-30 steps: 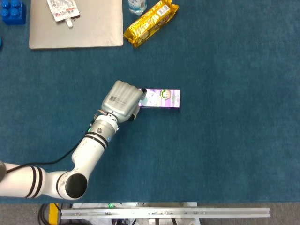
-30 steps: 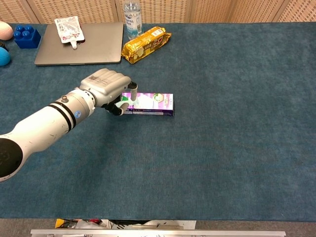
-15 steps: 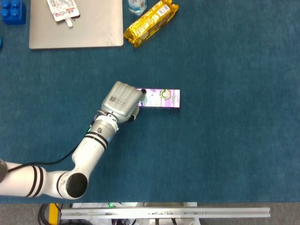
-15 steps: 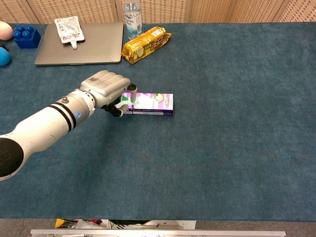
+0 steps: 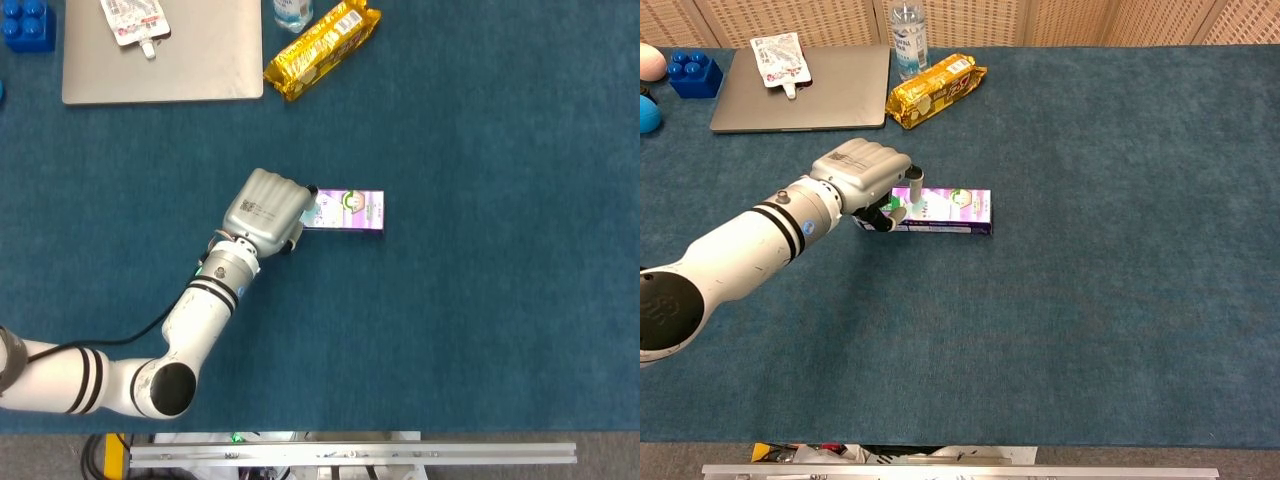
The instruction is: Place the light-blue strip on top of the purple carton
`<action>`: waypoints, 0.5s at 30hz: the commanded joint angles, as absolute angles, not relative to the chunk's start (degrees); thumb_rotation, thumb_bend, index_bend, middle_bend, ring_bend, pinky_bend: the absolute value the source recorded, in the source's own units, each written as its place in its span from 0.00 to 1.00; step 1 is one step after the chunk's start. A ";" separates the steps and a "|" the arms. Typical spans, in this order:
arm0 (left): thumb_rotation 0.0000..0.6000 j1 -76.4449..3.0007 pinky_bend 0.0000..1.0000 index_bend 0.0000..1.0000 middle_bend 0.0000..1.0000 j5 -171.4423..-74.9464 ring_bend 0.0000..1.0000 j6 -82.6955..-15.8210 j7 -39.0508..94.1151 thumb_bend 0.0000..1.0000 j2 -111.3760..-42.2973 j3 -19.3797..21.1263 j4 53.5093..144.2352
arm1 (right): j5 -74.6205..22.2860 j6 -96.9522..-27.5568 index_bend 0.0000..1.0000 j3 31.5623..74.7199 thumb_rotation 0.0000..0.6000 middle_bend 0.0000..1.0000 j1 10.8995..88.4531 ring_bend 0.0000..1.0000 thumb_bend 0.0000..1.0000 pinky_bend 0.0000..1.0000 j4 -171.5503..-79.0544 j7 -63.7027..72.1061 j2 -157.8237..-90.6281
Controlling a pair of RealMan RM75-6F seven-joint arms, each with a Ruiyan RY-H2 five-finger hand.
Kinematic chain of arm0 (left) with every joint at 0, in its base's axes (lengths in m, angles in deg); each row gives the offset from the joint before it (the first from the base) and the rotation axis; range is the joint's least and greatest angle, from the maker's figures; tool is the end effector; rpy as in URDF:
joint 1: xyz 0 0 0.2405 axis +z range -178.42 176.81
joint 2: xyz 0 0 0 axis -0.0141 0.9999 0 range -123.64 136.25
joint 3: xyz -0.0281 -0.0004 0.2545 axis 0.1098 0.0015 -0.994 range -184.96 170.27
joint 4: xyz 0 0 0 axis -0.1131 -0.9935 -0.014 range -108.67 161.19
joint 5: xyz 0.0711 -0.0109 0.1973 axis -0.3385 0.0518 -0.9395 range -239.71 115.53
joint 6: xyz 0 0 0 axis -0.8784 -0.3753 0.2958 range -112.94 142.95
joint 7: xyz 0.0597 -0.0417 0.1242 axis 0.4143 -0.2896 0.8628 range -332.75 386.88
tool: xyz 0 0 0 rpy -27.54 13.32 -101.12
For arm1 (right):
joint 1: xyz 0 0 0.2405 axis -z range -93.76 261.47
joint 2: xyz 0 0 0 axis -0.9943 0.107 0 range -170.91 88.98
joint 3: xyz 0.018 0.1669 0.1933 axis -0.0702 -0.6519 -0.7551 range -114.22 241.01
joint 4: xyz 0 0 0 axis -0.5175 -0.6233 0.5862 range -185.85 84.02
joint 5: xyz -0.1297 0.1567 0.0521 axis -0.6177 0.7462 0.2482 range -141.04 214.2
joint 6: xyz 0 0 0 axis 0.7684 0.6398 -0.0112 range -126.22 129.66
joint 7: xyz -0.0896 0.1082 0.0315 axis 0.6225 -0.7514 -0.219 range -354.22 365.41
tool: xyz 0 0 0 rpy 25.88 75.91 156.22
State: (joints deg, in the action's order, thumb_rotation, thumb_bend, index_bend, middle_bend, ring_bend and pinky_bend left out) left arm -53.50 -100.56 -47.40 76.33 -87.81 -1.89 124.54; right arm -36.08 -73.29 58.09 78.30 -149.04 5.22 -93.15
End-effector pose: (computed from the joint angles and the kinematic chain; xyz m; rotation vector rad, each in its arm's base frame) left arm -0.0937 0.2985 -0.0607 -2.0402 -0.8750 -0.6345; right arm -0.3358 -0.1888 0.2138 1.2731 -1.0120 0.6793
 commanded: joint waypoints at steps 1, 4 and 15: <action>1.00 -53.83 1.00 0.37 1.00 -100.38 1.00 -47.37 76.52 0.48 -88.09 -1.81 124.28 | -36.03 -73.33 0.02 58.10 1.00 0.43 78.36 0.38 0.26 0.36 -149.00 5.21 -93.15; 1.00 -54.35 1.00 0.37 1.00 -99.90 1.00 -47.14 76.89 0.48 -88.42 -1.70 123.80 | -35.91 -73.45 0.02 58.10 1.00 0.43 78.50 0.38 0.26 0.36 -149.01 5.15 -93.11; 1.00 -56.23 1.00 0.37 1.00 -98.05 1.00 -47.43 79.02 0.48 -89.88 -1.36 122.00 | -35.78 -73.44 0.02 58.17 1.00 0.43 78.77 0.38 0.26 0.36 -148.54 4.72 -93.27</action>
